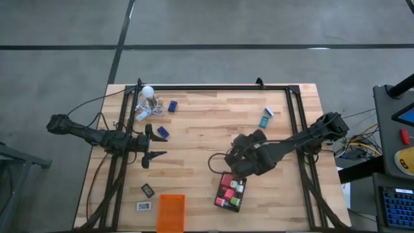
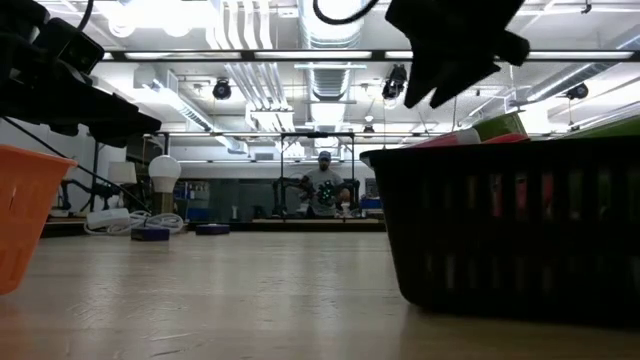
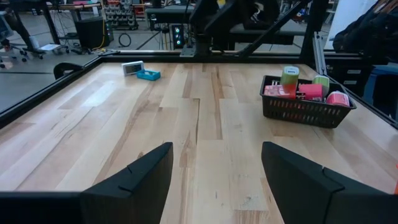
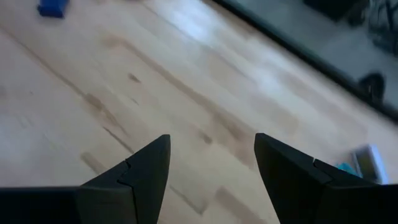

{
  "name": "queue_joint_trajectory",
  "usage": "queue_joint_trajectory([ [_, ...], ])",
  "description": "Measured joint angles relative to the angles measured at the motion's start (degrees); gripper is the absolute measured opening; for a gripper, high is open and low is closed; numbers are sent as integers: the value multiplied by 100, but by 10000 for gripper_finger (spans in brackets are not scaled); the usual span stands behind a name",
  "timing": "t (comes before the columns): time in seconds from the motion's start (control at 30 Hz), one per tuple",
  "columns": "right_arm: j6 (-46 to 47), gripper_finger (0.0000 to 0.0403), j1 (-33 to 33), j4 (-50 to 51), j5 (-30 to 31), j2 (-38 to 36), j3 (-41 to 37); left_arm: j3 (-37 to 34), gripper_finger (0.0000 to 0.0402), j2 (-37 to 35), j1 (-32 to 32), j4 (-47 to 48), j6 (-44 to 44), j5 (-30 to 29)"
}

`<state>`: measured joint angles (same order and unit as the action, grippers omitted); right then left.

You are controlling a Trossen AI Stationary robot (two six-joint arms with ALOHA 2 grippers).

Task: Pick & Place Office items
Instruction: Put the right white timer in the orange bin

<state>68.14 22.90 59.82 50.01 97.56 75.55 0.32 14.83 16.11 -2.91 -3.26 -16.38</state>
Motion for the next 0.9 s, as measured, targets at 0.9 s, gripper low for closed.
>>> queue_joint_trajectory([
  [0.9,-6635,228,-1855,-7889,-2876,-1492,-3360,0,253,2,-1,-1,0,-2],
])
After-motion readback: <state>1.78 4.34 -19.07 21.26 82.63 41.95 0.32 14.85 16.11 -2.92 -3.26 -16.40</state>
